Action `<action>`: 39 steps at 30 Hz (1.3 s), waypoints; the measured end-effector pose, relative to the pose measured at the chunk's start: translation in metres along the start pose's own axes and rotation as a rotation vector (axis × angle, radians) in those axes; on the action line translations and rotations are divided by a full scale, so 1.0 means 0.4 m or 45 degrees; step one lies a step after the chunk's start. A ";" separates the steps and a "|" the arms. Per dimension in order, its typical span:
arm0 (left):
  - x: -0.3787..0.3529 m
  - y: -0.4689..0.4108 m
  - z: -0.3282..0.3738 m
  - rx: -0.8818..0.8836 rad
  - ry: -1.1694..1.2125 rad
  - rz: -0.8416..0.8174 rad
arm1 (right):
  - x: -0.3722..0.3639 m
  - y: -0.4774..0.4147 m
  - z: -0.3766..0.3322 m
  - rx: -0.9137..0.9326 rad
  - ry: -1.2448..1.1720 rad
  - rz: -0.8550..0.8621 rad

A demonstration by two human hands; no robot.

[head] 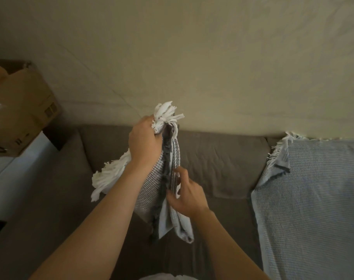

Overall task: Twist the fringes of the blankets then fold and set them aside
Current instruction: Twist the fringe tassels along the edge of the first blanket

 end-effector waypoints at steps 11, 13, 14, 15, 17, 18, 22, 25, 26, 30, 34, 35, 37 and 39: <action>0.024 -0.002 0.027 -0.052 0.157 -0.095 | -0.031 -0.061 0.014 -0.342 -0.427 -0.196; 0.028 -0.002 0.023 -0.062 0.263 -0.153 | -0.021 -0.071 0.033 -0.322 -0.393 -0.160; 0.025 -0.001 0.023 -0.065 0.335 -0.207 | -0.018 -0.073 0.047 -0.336 -0.378 -0.156; 0.020 0.002 0.020 -0.064 0.398 -0.267 | -0.019 -0.076 0.060 -0.347 -0.366 -0.167; 0.006 0.008 0.015 -0.038 0.503 -0.380 | -0.023 -0.078 0.090 -0.373 -0.333 -0.187; 0.002 0.010 0.013 -0.022 0.544 -0.415 | -0.023 -0.076 0.105 -0.396 -0.320 -0.196; -0.001 0.003 -0.013 -0.004 0.597 -0.425 | 0.000 -0.059 0.176 -0.468 -0.315 -0.215; 0.011 0.005 -0.064 0.074 0.526 -0.258 | 0.039 -0.055 0.219 -0.488 -0.202 -0.253; 0.017 0.010 -0.081 0.110 0.479 -0.180 | 0.049 -0.054 0.233 -0.503 -0.182 -0.264; 0.018 0.036 -0.146 0.286 0.350 0.061 | 0.073 -0.055 0.288 -0.587 -0.034 -0.311; -0.001 0.066 -0.190 0.464 0.423 0.181 | 0.098 -0.047 0.276 -0.614 0.144 -0.322; -0.002 0.079 -0.211 0.532 0.444 0.223 | 0.111 -0.046 0.262 -0.603 0.148 -0.271; -0.003 0.109 -0.259 0.680 0.443 0.298 | 0.146 -0.041 0.248 -0.621 0.119 -0.112; -0.002 0.137 -0.303 0.758 0.385 0.318 | 0.190 -0.037 0.239 -0.661 0.080 0.068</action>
Point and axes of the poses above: each hand's wrist, its own y-axis away from the middle knuckle, its own x-axis out of the back of the hand, z = x × y, the point moved 9 cm from there along -y, towards the middle knuckle, and after that the axes turned 7 degrees about -x, right-handed, at the moved point
